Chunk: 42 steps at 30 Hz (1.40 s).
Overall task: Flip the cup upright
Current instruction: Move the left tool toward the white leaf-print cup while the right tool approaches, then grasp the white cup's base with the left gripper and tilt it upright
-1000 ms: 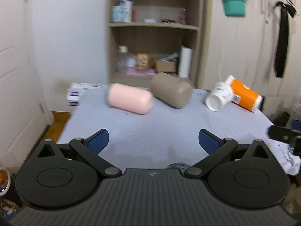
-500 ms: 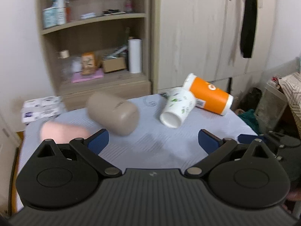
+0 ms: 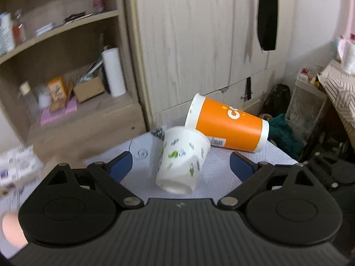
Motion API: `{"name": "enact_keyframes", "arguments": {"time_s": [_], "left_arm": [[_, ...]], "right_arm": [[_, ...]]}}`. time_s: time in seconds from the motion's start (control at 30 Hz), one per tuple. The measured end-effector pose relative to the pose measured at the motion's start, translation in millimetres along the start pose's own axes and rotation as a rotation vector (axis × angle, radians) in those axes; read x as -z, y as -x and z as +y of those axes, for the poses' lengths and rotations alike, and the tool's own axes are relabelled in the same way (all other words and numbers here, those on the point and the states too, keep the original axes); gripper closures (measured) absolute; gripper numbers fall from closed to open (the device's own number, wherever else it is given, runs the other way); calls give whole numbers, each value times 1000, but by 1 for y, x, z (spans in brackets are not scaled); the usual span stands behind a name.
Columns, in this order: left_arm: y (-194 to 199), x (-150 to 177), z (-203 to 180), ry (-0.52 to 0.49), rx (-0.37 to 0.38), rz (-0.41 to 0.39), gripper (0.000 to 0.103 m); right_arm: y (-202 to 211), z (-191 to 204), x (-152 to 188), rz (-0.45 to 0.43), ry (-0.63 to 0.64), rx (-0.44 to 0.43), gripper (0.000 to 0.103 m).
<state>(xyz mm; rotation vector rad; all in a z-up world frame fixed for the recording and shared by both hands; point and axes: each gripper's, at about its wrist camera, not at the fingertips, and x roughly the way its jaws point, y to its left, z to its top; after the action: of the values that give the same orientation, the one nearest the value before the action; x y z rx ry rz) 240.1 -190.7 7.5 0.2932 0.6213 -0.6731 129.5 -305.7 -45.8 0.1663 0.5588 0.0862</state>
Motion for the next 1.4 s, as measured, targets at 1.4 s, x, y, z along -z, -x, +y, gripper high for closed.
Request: {"name": "enact_keyframes", "arguments": {"time_s": [1.4], "left_arm": [[-46, 14, 23, 264, 105, 268, 47]], "right_arm": [[-25, -13, 11, 78, -126, -186, 0]]}}
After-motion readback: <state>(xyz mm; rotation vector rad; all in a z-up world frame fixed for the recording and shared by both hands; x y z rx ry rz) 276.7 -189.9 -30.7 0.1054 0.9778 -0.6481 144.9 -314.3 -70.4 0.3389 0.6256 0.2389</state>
